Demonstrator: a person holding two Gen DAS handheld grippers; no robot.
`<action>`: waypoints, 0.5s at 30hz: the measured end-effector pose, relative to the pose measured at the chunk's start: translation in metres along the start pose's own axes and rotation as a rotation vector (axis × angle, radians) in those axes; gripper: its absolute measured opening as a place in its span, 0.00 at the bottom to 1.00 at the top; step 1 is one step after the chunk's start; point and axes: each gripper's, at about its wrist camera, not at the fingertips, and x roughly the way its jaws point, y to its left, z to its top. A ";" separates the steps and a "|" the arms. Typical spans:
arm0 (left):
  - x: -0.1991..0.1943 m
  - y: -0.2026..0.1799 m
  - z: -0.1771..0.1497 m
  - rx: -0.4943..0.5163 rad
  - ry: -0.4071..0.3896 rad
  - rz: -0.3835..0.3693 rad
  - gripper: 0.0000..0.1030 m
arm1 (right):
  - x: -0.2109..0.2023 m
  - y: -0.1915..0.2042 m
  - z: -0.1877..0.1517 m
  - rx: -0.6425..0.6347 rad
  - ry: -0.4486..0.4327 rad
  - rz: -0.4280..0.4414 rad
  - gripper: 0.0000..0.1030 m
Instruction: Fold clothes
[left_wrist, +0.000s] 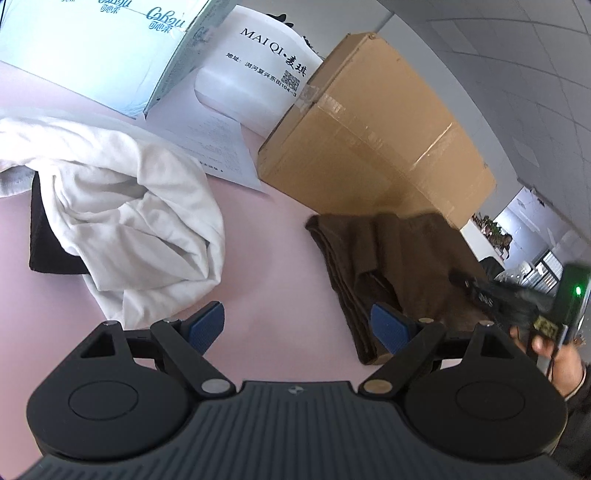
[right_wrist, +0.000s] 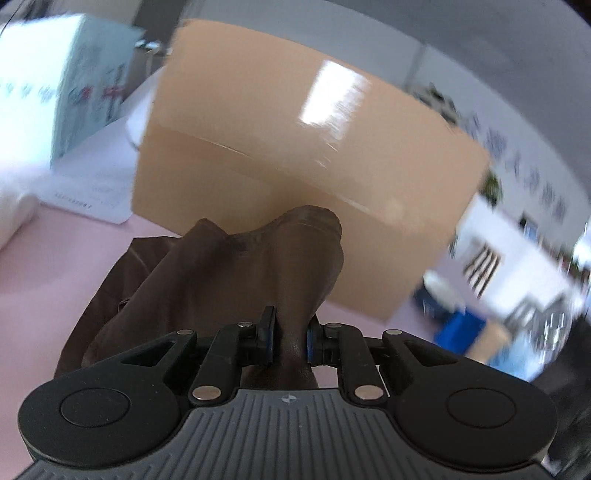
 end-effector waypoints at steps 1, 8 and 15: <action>0.000 0.000 0.000 0.000 0.000 0.000 0.83 | -0.001 0.015 0.005 -0.053 -0.023 -0.006 0.13; -0.003 0.007 0.001 -0.046 -0.004 -0.004 0.83 | -0.021 0.085 0.005 -0.271 -0.175 0.049 0.13; -0.002 0.016 0.001 -0.102 -0.004 0.030 0.83 | -0.057 0.142 -0.021 -0.535 -0.360 0.072 0.13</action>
